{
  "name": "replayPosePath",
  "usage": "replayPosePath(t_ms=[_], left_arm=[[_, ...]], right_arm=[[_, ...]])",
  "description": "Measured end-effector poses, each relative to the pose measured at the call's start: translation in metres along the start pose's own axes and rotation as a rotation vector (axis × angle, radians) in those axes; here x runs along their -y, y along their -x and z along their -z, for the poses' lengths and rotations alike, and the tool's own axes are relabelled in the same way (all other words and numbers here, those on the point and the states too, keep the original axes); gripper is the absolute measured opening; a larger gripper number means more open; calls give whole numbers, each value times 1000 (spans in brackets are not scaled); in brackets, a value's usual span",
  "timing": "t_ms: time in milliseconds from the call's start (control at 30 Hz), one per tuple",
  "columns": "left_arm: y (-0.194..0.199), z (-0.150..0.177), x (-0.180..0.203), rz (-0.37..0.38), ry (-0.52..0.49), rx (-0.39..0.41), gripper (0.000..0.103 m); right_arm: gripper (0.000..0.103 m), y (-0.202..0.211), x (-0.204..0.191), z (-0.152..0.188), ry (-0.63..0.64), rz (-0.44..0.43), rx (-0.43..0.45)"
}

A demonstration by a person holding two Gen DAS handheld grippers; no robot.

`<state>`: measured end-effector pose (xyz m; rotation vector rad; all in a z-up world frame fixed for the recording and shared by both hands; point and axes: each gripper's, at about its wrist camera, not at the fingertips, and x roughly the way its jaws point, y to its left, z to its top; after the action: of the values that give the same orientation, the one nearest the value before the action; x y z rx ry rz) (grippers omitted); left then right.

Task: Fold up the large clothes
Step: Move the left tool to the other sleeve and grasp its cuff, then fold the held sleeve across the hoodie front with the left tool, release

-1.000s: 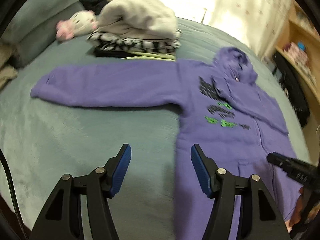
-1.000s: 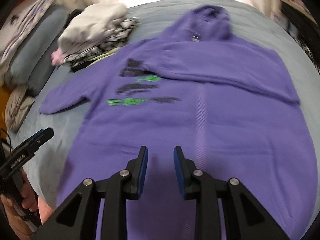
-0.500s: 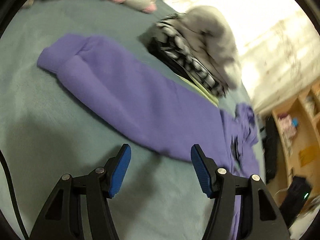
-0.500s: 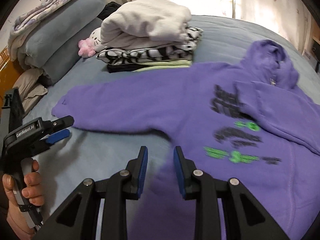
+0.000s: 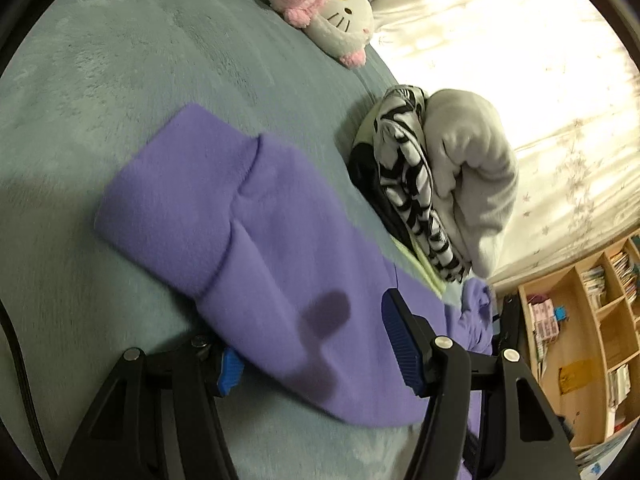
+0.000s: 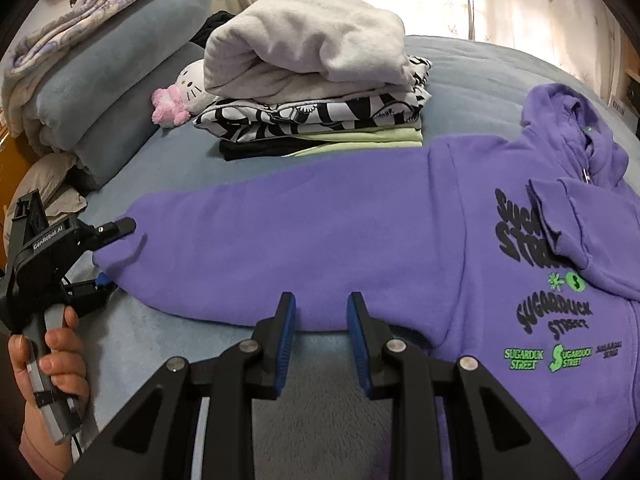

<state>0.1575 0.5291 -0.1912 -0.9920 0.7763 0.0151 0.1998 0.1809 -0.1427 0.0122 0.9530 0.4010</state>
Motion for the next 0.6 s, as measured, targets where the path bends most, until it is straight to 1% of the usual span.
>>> replayPosePath(t_ms=[33,100,167,233,333,467,500,600], left_arm=[[-1,-3,0,-9,3,3,51],[-3,-8,4,-56,-14,0,26],[-1,-10,10,-90,-39,-1,12],[8,-11,25,-109,-85,15,10],[28,-4,75,-110,-225,45,9],[47,21,169,-53,-424,68,9],[49,29,194,-38,-472,68,9],[45,62,267,29,-612,41,9]], right_arm=[[27,-1,1,1,-6,-2,-3],[27,1,5,2,-30,-14,-3],[27,6,11,3,-56,-30,-3],[27,13,18,5,-79,-41,-1],[27,27,33,10,-103,-51,0],[27,51,66,18,-170,-52,22],[27,60,80,21,-200,-50,31],[27,81,114,26,-265,-39,57]])
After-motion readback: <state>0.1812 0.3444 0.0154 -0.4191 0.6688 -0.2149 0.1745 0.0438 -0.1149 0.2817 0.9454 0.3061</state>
